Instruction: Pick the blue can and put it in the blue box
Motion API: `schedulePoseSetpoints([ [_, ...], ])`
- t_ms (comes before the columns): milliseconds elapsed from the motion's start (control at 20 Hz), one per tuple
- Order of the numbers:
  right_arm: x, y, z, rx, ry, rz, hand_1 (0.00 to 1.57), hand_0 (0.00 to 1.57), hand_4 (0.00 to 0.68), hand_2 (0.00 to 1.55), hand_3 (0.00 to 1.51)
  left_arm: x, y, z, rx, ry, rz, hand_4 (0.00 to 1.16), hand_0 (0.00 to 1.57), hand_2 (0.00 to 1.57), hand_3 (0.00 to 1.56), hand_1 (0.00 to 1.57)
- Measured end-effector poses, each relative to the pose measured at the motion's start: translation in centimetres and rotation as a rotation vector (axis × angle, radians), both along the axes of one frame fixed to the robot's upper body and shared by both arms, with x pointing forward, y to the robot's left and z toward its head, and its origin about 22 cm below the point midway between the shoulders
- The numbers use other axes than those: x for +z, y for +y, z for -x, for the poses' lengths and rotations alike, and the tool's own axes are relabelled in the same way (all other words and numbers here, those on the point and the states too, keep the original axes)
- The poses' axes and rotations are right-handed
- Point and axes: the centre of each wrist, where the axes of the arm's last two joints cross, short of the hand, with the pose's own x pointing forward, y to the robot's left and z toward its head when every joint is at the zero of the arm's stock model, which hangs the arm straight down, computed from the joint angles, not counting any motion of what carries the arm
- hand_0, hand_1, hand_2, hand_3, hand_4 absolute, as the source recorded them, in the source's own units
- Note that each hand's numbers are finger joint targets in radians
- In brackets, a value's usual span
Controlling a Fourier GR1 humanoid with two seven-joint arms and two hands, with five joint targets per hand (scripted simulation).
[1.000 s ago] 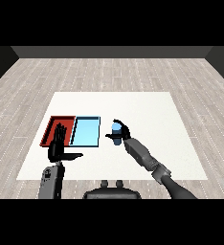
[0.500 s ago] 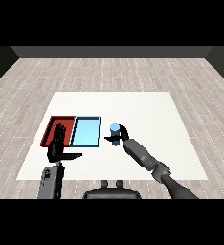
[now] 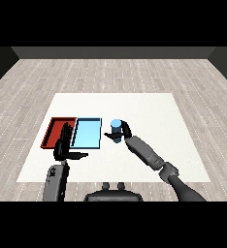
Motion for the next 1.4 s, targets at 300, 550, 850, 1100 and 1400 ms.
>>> schedulePoseSetpoints([
  [300,2.5,-2.0,1.0,0.014,-0.087,0.002,1.51,1.51,0.587,1.48,1.41,0.7,-2.7,-0.5,-0.068,0.008,-0.033,0.00,0.00,0.00,0.00,0.00],
  [550,4.7,-4.1,3.0,0.016,-0.159,-0.010,1.50,1.50,0.581,1.47,1.40,1.3,-5.7,-1.5,-0.111,0.029,-0.039,0.00,0.00,0.00,0.00,0.00],
  [850,6.3,-4.0,3.7,0.017,-0.188,-0.012,1.50,1.50,0.581,1.47,1.40,1.9,-7.9,-2.4,-0.125,0.043,-0.041,0.00,0.00,0.00,0.00,0.00],
  [1100,7.8,-3.8,3.2,0.028,-0.222,-0.023,1.51,1.51,0.611,1.47,1.40,1.6,-9.7,-2.8,-0.157,0.057,-0.040,0.00,0.00,0.00,0.00,0.00],
  [1400,9.4,-3.5,4.6,0.049,-0.272,-0.038,1.50,1.50,0.585,1.46,1.39,1.1,-11.0,-3.5,-0.194,0.079,-0.031,0.00,0.00,0.00,0.00,0.00],
])
